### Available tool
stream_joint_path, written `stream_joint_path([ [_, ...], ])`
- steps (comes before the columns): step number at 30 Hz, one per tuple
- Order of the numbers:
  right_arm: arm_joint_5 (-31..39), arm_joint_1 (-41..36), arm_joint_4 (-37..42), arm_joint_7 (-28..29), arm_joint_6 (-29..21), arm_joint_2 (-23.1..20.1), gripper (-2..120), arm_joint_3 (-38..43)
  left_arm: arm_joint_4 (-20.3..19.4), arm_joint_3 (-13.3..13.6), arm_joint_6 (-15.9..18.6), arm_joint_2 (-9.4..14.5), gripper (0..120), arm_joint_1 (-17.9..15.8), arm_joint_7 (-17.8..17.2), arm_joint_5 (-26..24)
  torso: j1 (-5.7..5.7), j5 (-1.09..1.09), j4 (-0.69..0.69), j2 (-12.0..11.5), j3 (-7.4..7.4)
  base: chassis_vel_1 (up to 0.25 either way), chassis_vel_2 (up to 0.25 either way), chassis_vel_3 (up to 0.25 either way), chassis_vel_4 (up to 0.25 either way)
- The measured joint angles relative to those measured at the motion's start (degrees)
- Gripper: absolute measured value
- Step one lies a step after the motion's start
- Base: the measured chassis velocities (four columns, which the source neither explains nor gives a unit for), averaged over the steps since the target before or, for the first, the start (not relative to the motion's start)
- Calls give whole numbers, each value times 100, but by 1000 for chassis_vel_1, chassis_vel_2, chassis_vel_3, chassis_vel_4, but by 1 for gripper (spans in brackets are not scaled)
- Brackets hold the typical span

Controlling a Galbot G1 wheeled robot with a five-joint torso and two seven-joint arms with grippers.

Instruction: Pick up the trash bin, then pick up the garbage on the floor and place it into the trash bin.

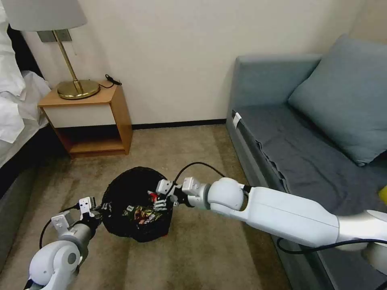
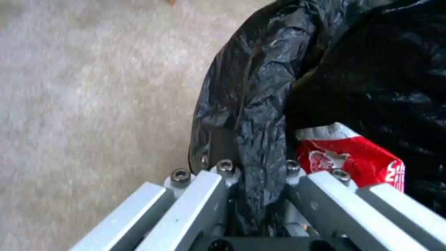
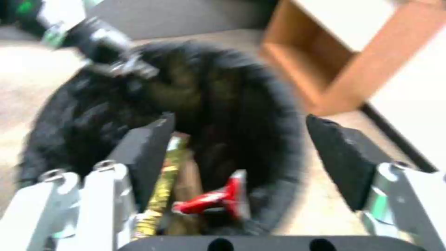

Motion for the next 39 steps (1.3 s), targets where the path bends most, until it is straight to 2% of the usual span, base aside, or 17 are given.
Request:
stream_joint_path([
  [2, 0, -300, 218, 148, 45, -195, 89, 556, 53, -5, 148, 5, 2, -36, -327, -289, 0, 0, 0, 0, 0, 0, 0, 0, 0],
  [3, 0, -300, 218, 148, 45, -195, 89, 556, 53, -5, 148, 5, 2, -36, -327, -289, 0, 0, 0, 0, 0, 0, 0, 0, 0],
  [6, 17, -1038, 540, 267, 151, -502, 99, 1662, 136, 3, 306, 48, 2, -99, -815, -647, 0, 1, 0, 0, 0, 0, 0, 0, 0],
  [9, 33, -1294, 655, 270, 190, -641, 99, 2035, 155, 5, 348, 55, 2, -126, -961, -827, 0, 1, -1, 0, 0, 0, 0, 0, 0],
  [11, 55, -1776, 875, 286, 259, -917, 100, 2705, 225, -5, 398, 31, 2, -194, -1148, -1118, 0, 2, -2, 0, 0, 0, 0, 0, 0],
  [13, 58, -2018, 997, 305, 280, -1039, 100, 3010, 297, -13, 404, 8, 2, -232, -1195, -1201, 0, 1, -2, 0, -1, 0, 0, 0, 0],
  [16, 41, -2902, 1344, 454, 293, -1208, 100, 3953, 498, 28, 414, -44, 2, -319, -1231, -1291, 0, 0, -1, 0, 0, 0, 0, 0, 0],
  [18, 41, -3101, 1416, 492, 292, -1218, 100, 4150, 541, 49, 416, -51, 2, -345, -1233, -1293, 0, 1, -1, 0, 0, 0, 0, 0, 0],
  [21, 79, -3867, 1658, 605, 271, -1187, 100, 5073, 712, 125, 427, -61, 3, -438, -1230, -1299, 0, 0, -2, 0, 0, 0, 0, 0, 0],
  [22, 79, -3867, 1658, 605, 271, -1187, 100, 5073, 712, 125, 427, -61, 3, -438, -1230, -1299, 0, 0, -2, 0, 0, 0, 0, 0, 0],
  [25, 126, -4415, 1834, 644, 252, -1090, 100, 5853, 868, 155, 407, -28, 12, -472, -1138, -1279, 0, 3, -1, 0, -1, 0, 0, 0, 0],
  [27, 121, -4504, 1860, 647, 252, -1066, 100, 5955, 897, 152, 403, -16, 16, -472, -1121, -1271, 0, 4, 0, 0, -1, 0, 0, 0, 0],
  [29, 60, -4818, 1930, 656, 265, -965, 100, 6228, 984, 124, 394, 33, 25, -455, -1082, -1280, -1, 4, 0, 1, -1, 0, 0, 0, 0],
  [31, -28, -5063, 1955, 658, 293, -830, 100, 6379, 1009, 81, 393, 64, 34, -420, -1079, -1306, -1, 3, 1, 1, -1, 0, 0, 0, 0],
  [32, -28, -5063, 1955, 658, 293, -830, 100, 6379, 1009, 81, 393, 64, 34, -420, -1079, -1306, -1, 3, 1, 1, -1, 0, 0, 0, 0],
  [35, -171, -5348, 1983, 651, 314, -562, 100, 6526, 937, 43, 453, 105, 49, -403, -1211, -1383, 0, -4, 0, 0, 0, 0, 0, 0, 0],
  [39, -230, -5490, 2013, 646, 316, -428, 100, 6593, 821, -1, 469, 155, 58, -405, -1245, -1386, 0, -6, -2, 0, 0, 0, 0, 0, 0],
])
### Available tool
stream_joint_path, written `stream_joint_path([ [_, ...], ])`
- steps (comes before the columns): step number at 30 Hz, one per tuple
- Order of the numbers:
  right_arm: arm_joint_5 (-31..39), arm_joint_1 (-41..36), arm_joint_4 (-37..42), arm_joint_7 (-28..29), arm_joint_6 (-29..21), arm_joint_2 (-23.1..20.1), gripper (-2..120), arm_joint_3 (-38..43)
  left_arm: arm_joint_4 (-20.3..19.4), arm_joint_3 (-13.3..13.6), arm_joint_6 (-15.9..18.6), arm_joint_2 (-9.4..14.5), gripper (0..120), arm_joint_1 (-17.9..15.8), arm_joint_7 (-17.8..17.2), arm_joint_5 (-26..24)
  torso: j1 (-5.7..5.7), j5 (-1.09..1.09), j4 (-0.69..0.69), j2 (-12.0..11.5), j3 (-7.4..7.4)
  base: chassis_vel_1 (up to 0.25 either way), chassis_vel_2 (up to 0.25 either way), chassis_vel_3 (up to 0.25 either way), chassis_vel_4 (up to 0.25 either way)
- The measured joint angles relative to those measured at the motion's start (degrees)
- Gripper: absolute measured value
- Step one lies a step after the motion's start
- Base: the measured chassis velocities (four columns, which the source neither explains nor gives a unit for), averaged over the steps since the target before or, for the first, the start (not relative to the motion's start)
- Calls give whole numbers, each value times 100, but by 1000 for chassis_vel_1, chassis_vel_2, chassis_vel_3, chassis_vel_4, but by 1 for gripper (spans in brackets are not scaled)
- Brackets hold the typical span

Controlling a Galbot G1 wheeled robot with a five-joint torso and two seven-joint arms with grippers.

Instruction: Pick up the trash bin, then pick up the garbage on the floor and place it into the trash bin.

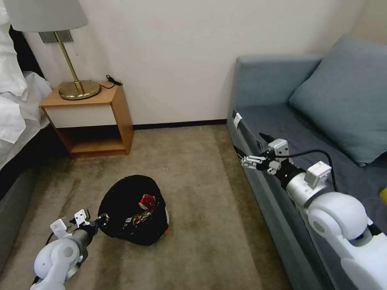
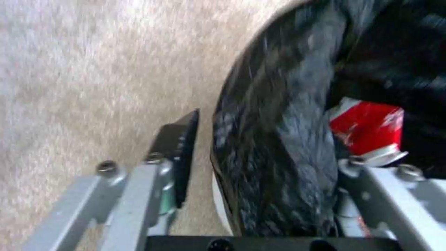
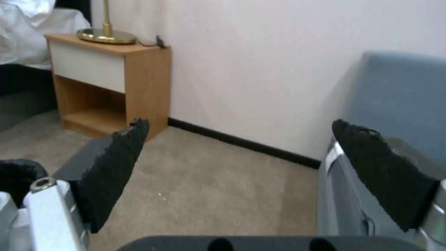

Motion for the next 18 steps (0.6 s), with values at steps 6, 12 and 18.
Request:
stream_joint_path([
  [6, -48, -393, 168, 3, -20, 148, 100, 333, -256, -146, -159, 153, 82, 24, 393, 495, 0, 4, 1, 0, 0, 0, 0, 0, 0],
  [12, -36, -850, 440, 253, -204, 186, 100, 863, -554, -300, -1103, 201, 99, 144, 1338, 1727, 0, 4, 2, 0, 0, 0, 0, 0, 0],
  [18, -171, -1543, 948, 725, -337, 509, 100, 1702, -1313, -250, -2431, -67, 100, 440, 1917, 2985, 0, 5, 1, 0, -1, 0, 0, 0, 0],
])
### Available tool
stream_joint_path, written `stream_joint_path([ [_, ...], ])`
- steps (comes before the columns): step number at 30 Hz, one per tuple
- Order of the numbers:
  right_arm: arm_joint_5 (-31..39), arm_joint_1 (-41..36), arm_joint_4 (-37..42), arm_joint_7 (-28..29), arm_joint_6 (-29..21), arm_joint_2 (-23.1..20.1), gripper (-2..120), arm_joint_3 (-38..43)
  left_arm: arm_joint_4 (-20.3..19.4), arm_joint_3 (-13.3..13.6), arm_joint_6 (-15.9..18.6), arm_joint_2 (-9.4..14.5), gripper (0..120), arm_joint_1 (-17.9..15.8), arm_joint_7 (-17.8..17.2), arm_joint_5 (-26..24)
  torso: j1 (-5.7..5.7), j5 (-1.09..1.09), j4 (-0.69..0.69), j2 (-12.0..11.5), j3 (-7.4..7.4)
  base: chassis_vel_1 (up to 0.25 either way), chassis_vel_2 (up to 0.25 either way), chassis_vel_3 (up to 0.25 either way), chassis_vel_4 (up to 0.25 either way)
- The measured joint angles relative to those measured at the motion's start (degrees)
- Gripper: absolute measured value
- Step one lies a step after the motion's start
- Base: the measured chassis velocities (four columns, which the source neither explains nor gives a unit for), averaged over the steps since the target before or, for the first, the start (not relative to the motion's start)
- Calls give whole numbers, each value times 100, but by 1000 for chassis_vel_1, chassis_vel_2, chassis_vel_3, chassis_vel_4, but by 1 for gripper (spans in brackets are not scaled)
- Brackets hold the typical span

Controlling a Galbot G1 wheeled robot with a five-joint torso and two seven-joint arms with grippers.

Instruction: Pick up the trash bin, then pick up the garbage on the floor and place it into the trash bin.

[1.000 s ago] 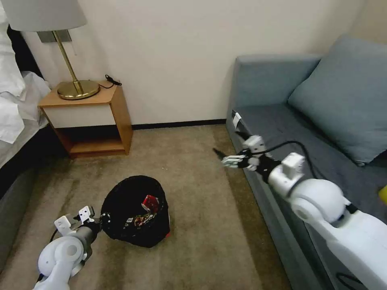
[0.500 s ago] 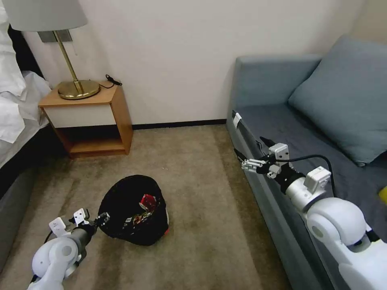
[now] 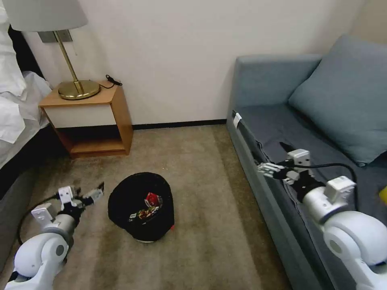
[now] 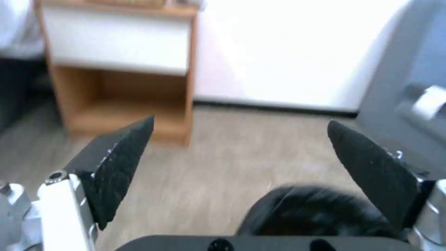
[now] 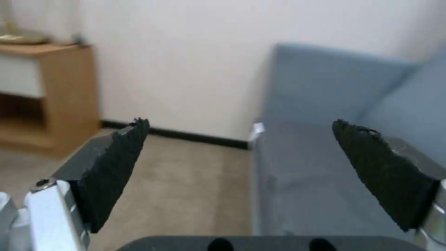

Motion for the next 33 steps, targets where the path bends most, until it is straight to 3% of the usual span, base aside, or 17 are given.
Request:
stream_joint_path([
  [1, 0, 0, 0, 0, 0, 0, 100, 0, 0, 0, 0, 0, 100, 0, 0, 0, 0, 0, 0, 0, 0, 0, 0, 0, 0],
  [4, -222, -485, 329, 332, 1, 469, 100, 362, -457, 184, -414, -388, 100, 303, 95, 668, 0, -1, 1, 0, 0, 0, 0, 0, 0],
  [5, -222, -485, 329, 332, 1, 469, 100, 362, -457, 184, -414, -388, 100, 303, 95, 668, 0, -1, 1, 0, 0, 0, 0, 0, 0],
  [9, -601, -1068, 607, 407, 126, 1283, 100, 502, -877, 451, -627, -802, 100, 578, -7, 1187, 0, 2, 0, 0, -1, 0, 0, 0, 0],
  [15, -982, -1439, 788, 392, 299, 1945, 100, 501, -1207, 827, -780, -1083, 100, 773, -236, 1389, 0, 1, 0, 0, 0, 0, 0, 0, 0],
  [25, -1379, -1652, 791, 215, 488, 2158, 100, 386, -1220, 875, -1113, -1068, 100, 921, -120, 1499, 0, 0, 1, 0, 0, 0, 0, 0, 0],
  [33, -1514, -1670, 782, 176, 520, 2172, 100, 353, -1180, 834, -1130, -1013, 100, 944, -107, 1501, 0, 0, 1, -1, 0, 0, 0, 0, 0],
])
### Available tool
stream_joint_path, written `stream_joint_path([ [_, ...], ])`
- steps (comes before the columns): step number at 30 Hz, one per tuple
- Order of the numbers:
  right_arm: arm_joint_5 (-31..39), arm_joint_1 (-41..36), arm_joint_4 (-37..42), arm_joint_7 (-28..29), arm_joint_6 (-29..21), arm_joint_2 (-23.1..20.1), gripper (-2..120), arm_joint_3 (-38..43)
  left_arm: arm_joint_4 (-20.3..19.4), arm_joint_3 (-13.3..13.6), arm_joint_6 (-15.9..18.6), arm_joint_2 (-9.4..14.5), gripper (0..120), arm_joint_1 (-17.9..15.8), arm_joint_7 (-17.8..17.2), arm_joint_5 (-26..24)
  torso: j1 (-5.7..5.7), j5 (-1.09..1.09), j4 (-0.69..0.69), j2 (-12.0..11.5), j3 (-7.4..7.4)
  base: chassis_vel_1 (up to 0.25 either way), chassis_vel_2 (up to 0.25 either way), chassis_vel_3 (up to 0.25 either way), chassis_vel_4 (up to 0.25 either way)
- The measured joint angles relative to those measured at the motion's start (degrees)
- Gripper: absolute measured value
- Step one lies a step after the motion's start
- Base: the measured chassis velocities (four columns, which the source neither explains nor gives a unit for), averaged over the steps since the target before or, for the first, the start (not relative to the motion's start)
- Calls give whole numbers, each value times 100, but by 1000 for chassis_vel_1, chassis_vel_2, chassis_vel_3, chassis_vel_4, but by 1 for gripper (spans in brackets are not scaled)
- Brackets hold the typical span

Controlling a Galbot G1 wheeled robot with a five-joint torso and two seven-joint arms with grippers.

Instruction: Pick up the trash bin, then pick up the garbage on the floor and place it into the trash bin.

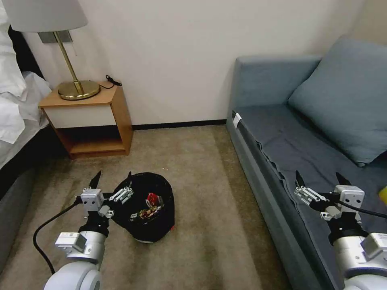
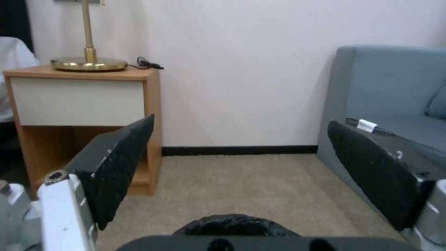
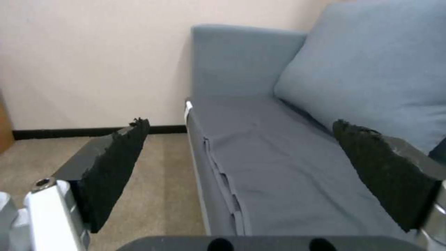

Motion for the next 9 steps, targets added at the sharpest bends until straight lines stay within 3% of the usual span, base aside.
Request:
stream_joint_path([
  [9, 7, 9, -6, -4, 0, -12, 100, -5, 9, -4, 2, 5, 100, -3, 0, -6, 0, 0, 0, 0, 0, 0, 0, 0, 0],
])
